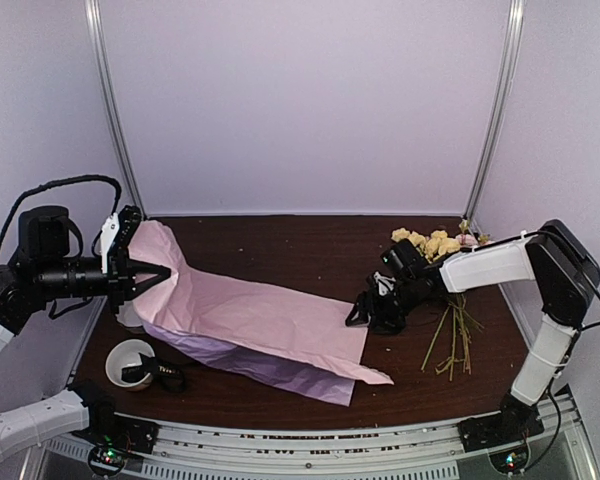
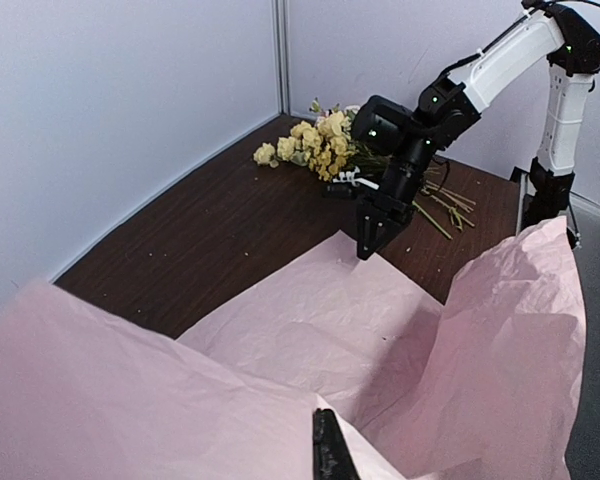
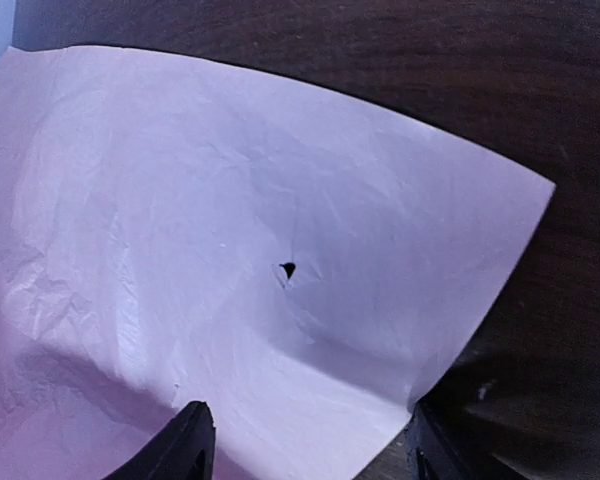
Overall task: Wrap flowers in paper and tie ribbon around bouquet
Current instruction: Unfold the folded wrapping paper at the center of the board.
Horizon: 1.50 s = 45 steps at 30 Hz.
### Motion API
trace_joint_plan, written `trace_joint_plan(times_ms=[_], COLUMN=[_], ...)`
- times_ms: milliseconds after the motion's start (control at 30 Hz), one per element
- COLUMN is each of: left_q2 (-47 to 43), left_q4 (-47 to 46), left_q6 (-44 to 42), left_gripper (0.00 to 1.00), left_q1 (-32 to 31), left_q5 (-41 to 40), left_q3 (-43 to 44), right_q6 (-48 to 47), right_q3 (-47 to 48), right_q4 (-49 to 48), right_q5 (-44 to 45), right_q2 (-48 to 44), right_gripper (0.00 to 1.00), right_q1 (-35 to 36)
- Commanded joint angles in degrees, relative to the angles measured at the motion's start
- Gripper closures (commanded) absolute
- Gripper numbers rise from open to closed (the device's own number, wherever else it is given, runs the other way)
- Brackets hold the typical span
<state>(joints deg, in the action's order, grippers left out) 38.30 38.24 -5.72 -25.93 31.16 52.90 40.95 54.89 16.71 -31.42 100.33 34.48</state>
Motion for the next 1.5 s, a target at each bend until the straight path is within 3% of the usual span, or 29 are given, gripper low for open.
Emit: trace_joint_plan(times_ms=[0,233,500,567,700,733,933,1133,1300,1467], left_q2=[-0.25,-0.21,0.37,0.26,-0.30,-0.44,-1.70,-1.70,7.01,21.69], left_q4=[-0.39,-0.41,-0.96,-0.94,-0.93,-1.01,-1.80,-7.32,-11.12,-8.60], left_q6=[-0.77,-0.87,-0.72,-0.78,-0.78,-0.55,1.04,3.00,5.32,13.26], left_gripper=[1.00,1.00,1.00,1.00,1.00,1.00,1.00,1.00,1.00,1.00], left_q1=[0.17,0.12,0.17,0.12,0.16,0.15,0.10,0.13,1.57,3.11], left_q5=[0.76,0.76,0.85,0.85,0.40,-0.02,-5.26,-12.03,-14.22,-25.84], left_q3=[-0.35,-0.74,-0.87,-0.87,-0.96,-0.94,-0.13,0.52,1.70,8.44], right_q6=[7.74,14.98,18.35,17.83,15.54,14.25,0.35,-8.97,-9.65,-6.10], right_q3=[-1.12,-2.46,1.15,1.14,1.10,1.42,8.74,11.26,4.95,-4.62], right_q4=[-10.27,-22.00,-26.70,-26.39,-24.54,-23.08,-3.65,8.32,9.70,8.49], right_q5=[-1.90,-6.10,-8.65,-8.13,-6.00,-4.95,8.61,30.43,41.58,41.10], right_q2=[3.88,5.37,7.94,7.39,5.16,4.35,-5.68,-23.66,-37.65,-44.33], right_gripper=[0.33,0.33,0.34,0.47,0.95,1.00,1.00,1.00,1.00,1.00], right_q1=[1.17,2.04,5.64,5.69,5.53,5.38,3.88,1.82,0.86,0.76])
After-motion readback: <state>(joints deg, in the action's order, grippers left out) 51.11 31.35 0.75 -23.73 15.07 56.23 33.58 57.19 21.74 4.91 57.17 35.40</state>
